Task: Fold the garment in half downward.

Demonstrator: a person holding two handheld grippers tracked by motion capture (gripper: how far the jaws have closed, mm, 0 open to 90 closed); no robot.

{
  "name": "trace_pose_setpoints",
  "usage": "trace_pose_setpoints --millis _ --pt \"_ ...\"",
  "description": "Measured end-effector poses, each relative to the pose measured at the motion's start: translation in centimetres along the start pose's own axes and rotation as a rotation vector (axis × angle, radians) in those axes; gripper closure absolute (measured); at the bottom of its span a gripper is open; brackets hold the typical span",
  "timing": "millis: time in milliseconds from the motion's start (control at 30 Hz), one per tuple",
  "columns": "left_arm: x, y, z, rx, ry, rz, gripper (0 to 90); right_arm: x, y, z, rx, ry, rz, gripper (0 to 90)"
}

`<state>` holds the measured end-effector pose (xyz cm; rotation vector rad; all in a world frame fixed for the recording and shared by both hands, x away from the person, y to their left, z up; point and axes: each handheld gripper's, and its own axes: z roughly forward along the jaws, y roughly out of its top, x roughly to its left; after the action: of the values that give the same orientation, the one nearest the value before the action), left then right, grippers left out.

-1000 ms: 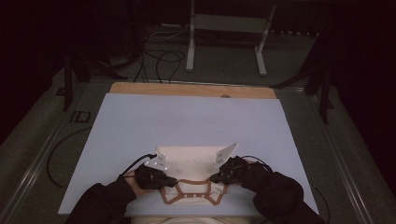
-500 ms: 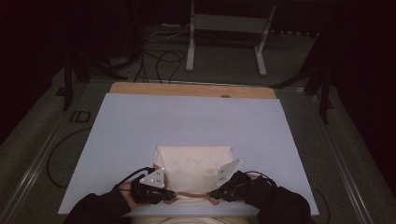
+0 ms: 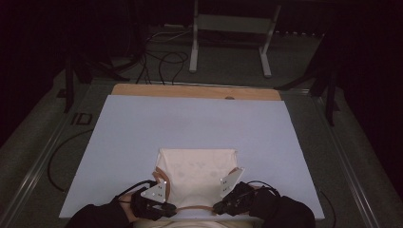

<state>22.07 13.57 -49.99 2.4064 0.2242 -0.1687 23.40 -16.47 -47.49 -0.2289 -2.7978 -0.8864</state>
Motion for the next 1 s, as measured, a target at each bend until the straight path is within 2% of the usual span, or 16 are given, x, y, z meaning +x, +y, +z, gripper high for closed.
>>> trace_pose_setpoints --millis 33,133,233,267,300,333,367,400,433,467,500,533,567,600,700,1000 --pt "0.0 0.0 0.0 0.002 0.0 0.003 75.0 0.0 0.0 0.0 0.009 0.015 -0.005 77.9" --pt "-0.2 -0.1 0.1 0.025 -0.021 0.009 70.0 0.1 -0.1 0.1 0.009 0.002 -0.022 73.8" --pt "-0.4 -0.1 0.1 0.021 -0.024 0.019 62.6 0.2 -0.2 -0.2 -0.017 -0.009 -0.009 64.3" --pt "-0.5 0.0 -0.2 0.003 -0.01 0.023 53.9 0.0 -0.2 -0.5 -0.04 -0.024 -0.014 57.5" --pt "-0.5 0.0 -0.2 0.003 -0.01 0.023 50.3 0.0 -0.2 -0.5 -0.04 -0.024 -0.014 57.5" --pt "-0.4 0.1 -0.4 -0.01 -0.003 0.022 45.7 0.0 0.0 -1.0 -0.061 -0.056 -0.011 48.8" --pt "-0.4 0.2 -0.6 -0.021 0.005 0.022 45.7 0.0 0.0 -1.0 -0.061 -0.056 -0.011 48.8" --pt "-0.3 0.3 -0.8 -0.035 0.013 0.017 38.4 -0.4 0.1 -1.6 -0.082 -0.074 -0.025 40.3" --pt "-0.2 0.4 -1.1 -0.045 0.018 0.014 38.4 -0.4 0.1 -1.6 -0.082 -0.074 -0.025 40.3" --pt "0.0 0.7 -1.6 -0.074 0.034 -0.001 30.2 -0.6 0.3 -2.1 -0.12 -0.09 -0.006 32.8" --pt "0.0 0.7 -1.6 -0.074 0.034 -0.001 26.8 -0.6 0.3 -2.1 -0.12 -0.09 -0.006 32.8" --pt "0.1 0.9 -1.9 -0.089 0.034 -0.001 21.5 -0.7 0.5 -2.7 -0.153 -0.106 0.006 28.1" --pt "0.2 1.0 -2.2 -0.096 0.035 0.006 21.5 -0.7 0.5 -2.7 -0.153 -0.106 0.006 28.1" --pt "0.2 1.2 -2.5 -0.107 0.046 0.002 15.2 -0.9 0.6 -3.1 -0.169 -0.115 0.012 20.1" --pt "0.4 1.7 -3.1 -0.124 0.09 -0.003 13.4 -0.9 0.7 -3.5 -0.185 -0.124 0.007 17.6" --pt "1.6 2.7 -4.3 -0.164 0.15 -0.024 1.6 -2.0 1.0 -5.6 -0.294 -0.198 0.028 10.3"
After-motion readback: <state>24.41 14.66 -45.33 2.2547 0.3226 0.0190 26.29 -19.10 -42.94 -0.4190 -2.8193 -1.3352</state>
